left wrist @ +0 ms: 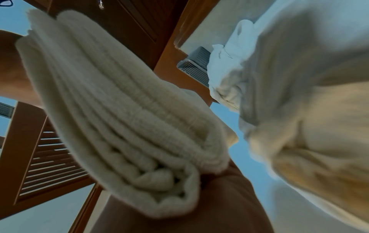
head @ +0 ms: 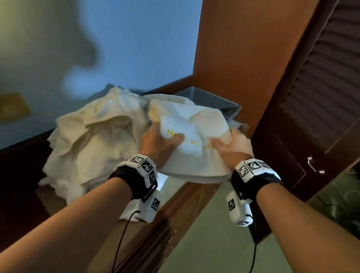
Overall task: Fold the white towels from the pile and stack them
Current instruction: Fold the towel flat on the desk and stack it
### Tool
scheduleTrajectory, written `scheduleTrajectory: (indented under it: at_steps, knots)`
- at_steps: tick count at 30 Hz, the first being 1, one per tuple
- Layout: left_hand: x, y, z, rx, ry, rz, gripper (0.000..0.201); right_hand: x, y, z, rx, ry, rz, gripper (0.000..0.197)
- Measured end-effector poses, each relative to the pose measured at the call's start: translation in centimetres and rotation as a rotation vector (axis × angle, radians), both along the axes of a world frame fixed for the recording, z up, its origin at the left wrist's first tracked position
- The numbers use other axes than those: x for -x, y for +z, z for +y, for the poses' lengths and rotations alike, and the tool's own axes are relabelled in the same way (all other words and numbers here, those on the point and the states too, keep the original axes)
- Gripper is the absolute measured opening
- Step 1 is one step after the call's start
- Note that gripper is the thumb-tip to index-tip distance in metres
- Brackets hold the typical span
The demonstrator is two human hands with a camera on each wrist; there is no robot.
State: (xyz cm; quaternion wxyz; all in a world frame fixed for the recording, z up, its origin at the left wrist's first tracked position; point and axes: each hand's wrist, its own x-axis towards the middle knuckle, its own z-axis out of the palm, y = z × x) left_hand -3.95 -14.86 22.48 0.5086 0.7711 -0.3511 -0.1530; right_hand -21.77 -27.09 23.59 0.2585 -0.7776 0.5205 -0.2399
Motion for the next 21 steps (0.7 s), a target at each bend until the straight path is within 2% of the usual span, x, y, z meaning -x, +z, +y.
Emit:
scheduleTrajectory:
  at_steps: [2,9,14,17,21]
  knots:
    - [0.9,-0.6,-4.3,0.011,-0.026,0.019,0.066,1.3,-0.4,-3.3,-0.021,-0.05,0.012,0.052]
    - [1.8,-2.2,-18.8,-0.008,-0.156,0.041,0.059,3.0,-1.9,-16.1,-0.03,-0.144,0.062,0.051]
    - [0.2,-3.4,-30.2,-0.042,-0.218,-0.003,0.051,2.1,-2.6,-26.2,-0.035,-0.198,0.079,0.045]
    - [-0.8,-3.7,-35.8,-0.04,-0.252,-0.018,0.053,1.1,-2.7,-31.6,-0.043,-0.221,0.097,0.041]
    - [-2.3,-4.7,-41.3,-0.056,-0.249,0.066,0.045,-0.7,-3.0,-37.7,-0.029,-0.202,0.154,0.04]
